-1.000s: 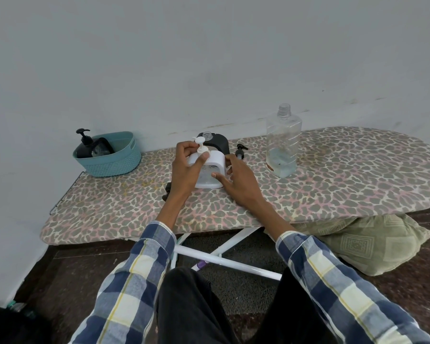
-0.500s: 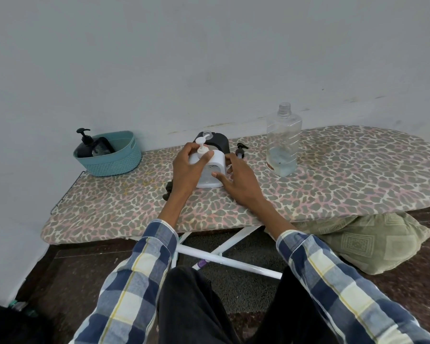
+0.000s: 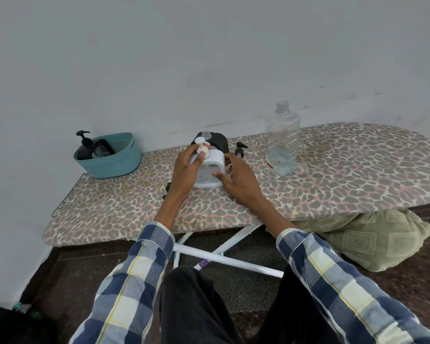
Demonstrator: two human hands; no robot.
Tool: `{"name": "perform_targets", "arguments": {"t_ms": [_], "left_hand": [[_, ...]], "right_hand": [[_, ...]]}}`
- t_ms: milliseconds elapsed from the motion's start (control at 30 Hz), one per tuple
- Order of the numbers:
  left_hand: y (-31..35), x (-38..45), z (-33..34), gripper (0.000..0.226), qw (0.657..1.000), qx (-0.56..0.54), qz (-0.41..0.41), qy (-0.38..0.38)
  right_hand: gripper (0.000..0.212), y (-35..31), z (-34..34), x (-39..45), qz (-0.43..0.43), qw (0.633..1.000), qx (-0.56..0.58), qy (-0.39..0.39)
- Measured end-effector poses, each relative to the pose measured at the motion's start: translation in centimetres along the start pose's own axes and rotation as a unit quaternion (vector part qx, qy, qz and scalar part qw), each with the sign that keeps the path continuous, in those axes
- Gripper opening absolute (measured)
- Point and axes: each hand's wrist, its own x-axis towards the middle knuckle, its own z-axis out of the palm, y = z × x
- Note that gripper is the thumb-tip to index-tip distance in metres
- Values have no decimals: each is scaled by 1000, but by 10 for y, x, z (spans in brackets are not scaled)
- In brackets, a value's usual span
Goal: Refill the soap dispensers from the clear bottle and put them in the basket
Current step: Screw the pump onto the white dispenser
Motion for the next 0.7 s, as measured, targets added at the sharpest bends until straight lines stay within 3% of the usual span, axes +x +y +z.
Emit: {"name": "perform_targets", "arguments": {"t_ms": [67,200,500,700], "left_hand": [[0,-1,3,24,1000,-2,-1,27],[2,-1,8,38,996,-2,0,86],[3,3,1,40,998,8,0,56],[2,1,4,37,996,25,-6,82]], "right_hand": [[57,0,-1,-1,-3,1000,0,1],[56,-2,-1,-2,-5,1000,2,3],[56,1,1,-1,-12,1000,-1,-2],[57,2,2,0,-2,1000,8,-3]]}}
